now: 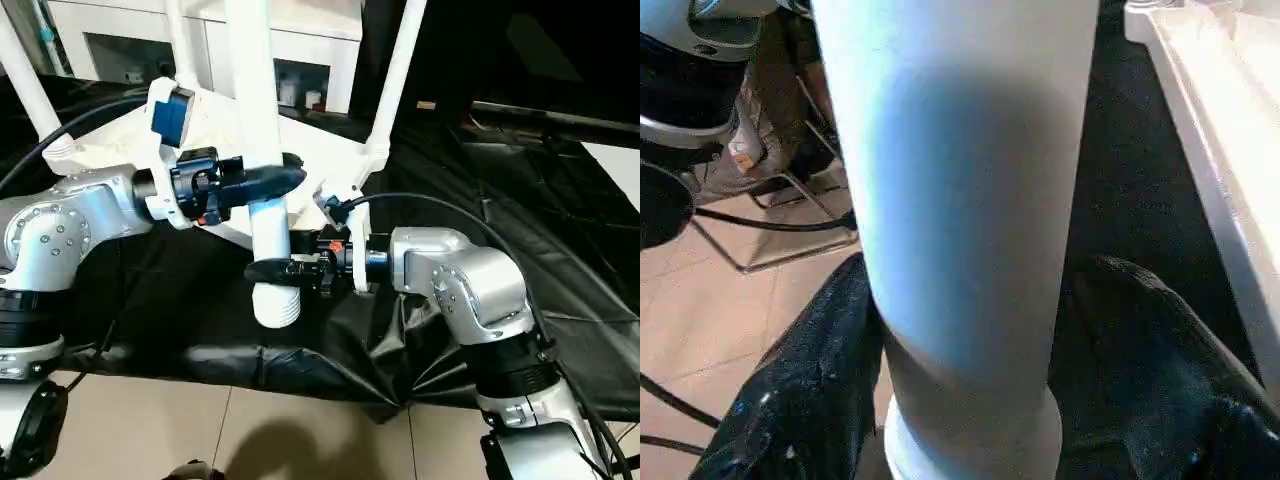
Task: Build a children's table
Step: Pick table leg
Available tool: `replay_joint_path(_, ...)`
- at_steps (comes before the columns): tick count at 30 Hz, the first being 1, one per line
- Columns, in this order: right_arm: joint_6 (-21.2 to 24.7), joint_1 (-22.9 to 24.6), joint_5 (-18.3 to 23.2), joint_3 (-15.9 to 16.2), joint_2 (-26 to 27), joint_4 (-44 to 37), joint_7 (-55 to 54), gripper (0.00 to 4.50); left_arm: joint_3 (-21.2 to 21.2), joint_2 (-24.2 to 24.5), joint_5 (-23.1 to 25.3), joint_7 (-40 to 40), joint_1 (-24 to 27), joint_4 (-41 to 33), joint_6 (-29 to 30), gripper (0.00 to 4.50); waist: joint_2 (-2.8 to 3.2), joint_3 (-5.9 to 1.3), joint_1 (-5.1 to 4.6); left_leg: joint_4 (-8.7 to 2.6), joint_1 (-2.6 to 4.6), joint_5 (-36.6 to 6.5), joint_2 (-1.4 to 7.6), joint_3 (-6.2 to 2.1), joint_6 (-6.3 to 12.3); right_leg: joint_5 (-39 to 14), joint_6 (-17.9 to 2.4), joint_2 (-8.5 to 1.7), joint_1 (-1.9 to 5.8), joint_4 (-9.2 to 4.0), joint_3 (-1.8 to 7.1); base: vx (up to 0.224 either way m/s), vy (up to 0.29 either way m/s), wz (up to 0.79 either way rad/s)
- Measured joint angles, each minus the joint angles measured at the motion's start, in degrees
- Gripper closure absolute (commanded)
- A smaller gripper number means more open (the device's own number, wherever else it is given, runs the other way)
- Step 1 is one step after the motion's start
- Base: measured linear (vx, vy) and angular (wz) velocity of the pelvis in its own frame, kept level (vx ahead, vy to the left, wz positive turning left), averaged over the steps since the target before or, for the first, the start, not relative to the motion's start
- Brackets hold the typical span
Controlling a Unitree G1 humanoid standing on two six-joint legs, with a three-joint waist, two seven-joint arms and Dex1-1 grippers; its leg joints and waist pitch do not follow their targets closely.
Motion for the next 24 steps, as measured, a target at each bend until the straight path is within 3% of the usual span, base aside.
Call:
replay_joint_path(5, 0.3, -0.9, 0.6, 0.2, 0.0, 0.9, 0.9, 2.12, -0.1, 0.0, 0.1, -0.2, -0.5, 0.9, -0.5, 2.65, 0.00, 0.00, -0.05, 0.00, 0.00, 0.0, 0.00, 0.00, 0.00, 0.0, 0.0, 0.00, 0.00, 0.01, -0.01, 0.000, 0.000, 0.00)
replay_joint_path(12, -0.1, -1.0, 0.7, 0.2, 0.4, 0.9, 0.3, 2.53, 0.1, -0.3, 0.6, 0.1, -0.8, 1.3, -1.4, 2.65, 0.00, 0.00, -0.02, 0.00, 0.00, 0.0, 0.00, 0.00, 0.00, 0.0, 0.0, 0.00, 0.00, 0.01, 0.00, 0.000, 0.000, 0.00)
replay_joint_path(13, -0.3, -1.0, 0.5, -0.1, 0.9, 1.0, -0.4, 2.54, 0.7, -1.2, 1.0, 1.6, -0.9, 1.6, -1.7, 2.65, 0.00, 0.00, 0.01, 0.00, 0.00, 0.0, 0.00, 0.00, 0.00, 0.0, 0.0, 0.00, 0.00, 0.01, 0.00, 0.000, 0.000, 0.00)
replay_joint_path(14, -0.6, -1.0, 0.4, -0.6, 1.5, 1.4, -1.4, 2.57, 1.3, -2.2, 1.2, 3.4, -0.9, 2.2, -2.1, 2.09, -0.01, -0.01, 0.03, 0.01, 0.00, 0.0, 0.00, 0.01, 0.00, 0.0, 0.0, -0.01, 0.00, 0.01, -0.01, 0.000, 0.000, 0.00)
replay_joint_path(15, -0.8, -1.0, 0.2, -0.8, 1.9, 1.7, -2.2, 2.60, 1.6, -2.8, 1.5, 4.9, -0.9, 2.5, -2.4, 1.95, -0.01, -0.01, 0.03, 0.01, 0.00, 0.0, 0.00, 0.00, 0.00, 0.0, 0.0, -0.01, 0.00, 0.02, -0.01, 0.000, 0.000, 0.00)
replay_joint_path(21, -1.5, -1.0, -3.1, -1.5, 3.5, 4.7, -8.4, 2.64, 2.6, -6.0, 7.9, 17.2, -1.4, 2.9, -6.8, 1.83, -0.01, -0.01, 0.07, 0.01, -0.01, 0.0, 0.00, 0.00, -0.03, 0.0, 0.0, -0.01, 0.00, 0.02, -0.02, 0.000, 0.000, 0.00)
replay_joint_path(24, -2.6, -1.0, -4.6, -1.5, 4.5, 5.4, -10.4, 2.64, 3.5, -7.3, 8.4, 20.9, -1.4, 3.1, -7.3, 1.83, -0.02, -0.01, 0.02, 0.00, -0.03, 0.0, 0.00, 0.00, -0.03, 0.0, 0.0, -0.01, -0.02, 0.01, -0.02, 0.000, 0.000, 0.00)
